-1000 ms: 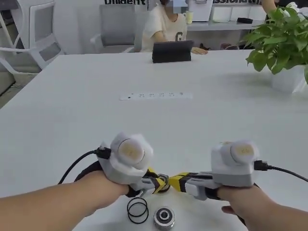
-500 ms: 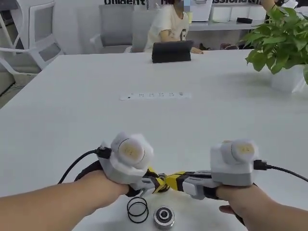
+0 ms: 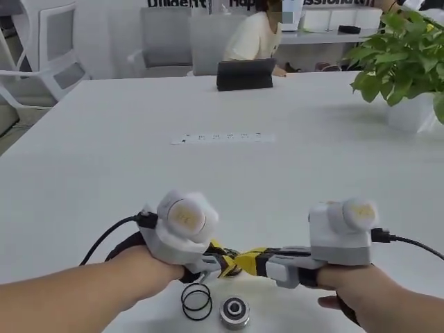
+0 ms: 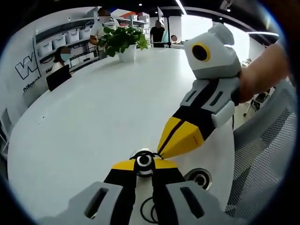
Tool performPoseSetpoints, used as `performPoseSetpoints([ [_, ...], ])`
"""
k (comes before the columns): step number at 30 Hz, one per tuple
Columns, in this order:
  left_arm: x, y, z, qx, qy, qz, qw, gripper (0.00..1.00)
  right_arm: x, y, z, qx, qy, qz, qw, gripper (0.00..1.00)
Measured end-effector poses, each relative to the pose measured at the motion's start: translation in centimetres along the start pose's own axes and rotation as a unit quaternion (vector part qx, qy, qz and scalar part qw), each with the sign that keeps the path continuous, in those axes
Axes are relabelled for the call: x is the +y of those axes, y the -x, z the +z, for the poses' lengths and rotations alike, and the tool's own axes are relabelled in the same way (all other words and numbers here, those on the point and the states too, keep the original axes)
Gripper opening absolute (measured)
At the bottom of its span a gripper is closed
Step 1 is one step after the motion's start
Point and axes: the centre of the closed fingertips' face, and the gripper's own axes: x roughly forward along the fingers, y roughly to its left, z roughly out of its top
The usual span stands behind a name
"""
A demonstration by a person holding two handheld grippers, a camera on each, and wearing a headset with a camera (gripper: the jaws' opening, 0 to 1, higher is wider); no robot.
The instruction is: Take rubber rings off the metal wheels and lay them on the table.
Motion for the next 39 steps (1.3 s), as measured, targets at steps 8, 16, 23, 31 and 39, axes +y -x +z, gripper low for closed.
performPoseSetpoints([
  [8, -0.1, 0.1, 0.1, 0.002, -0.013, 0.0, 0.9999, 0.07, -0.9, -0.1, -0.2, 0.004, 0.001, -0.024, 0.9997, 0.0],
  [16, -0.5, 0.7, 0.2, 0.0, -0.029, -0.01, 0.9995, 0.09, -0.9, -0.1, 0.1, 0.001, 0.002, -0.028, 0.9996, 0.0],
  [23, -0.8, 1.8, 0.8, -0.018, -0.024, -0.022, 0.9993, 0.18, -1.0, 0.1, 0.3, -0.002, -0.001, -0.03, 0.9996, 0.0],
  [31, -1.0, 3.3, 1.1, -0.033, -0.025, -0.027, 0.9988, 0.26, -0.7, 0.3, 0.6, -0.004, 0.0, -0.027, 0.9996, 0.0],
  [39, -0.7, 5.2, 1.3, -0.056, -0.006, -0.027, 0.998, 0.32, -0.4, 0.2, 0.9, -0.01, -0.003, -0.021, 0.9997, 0.0],
])
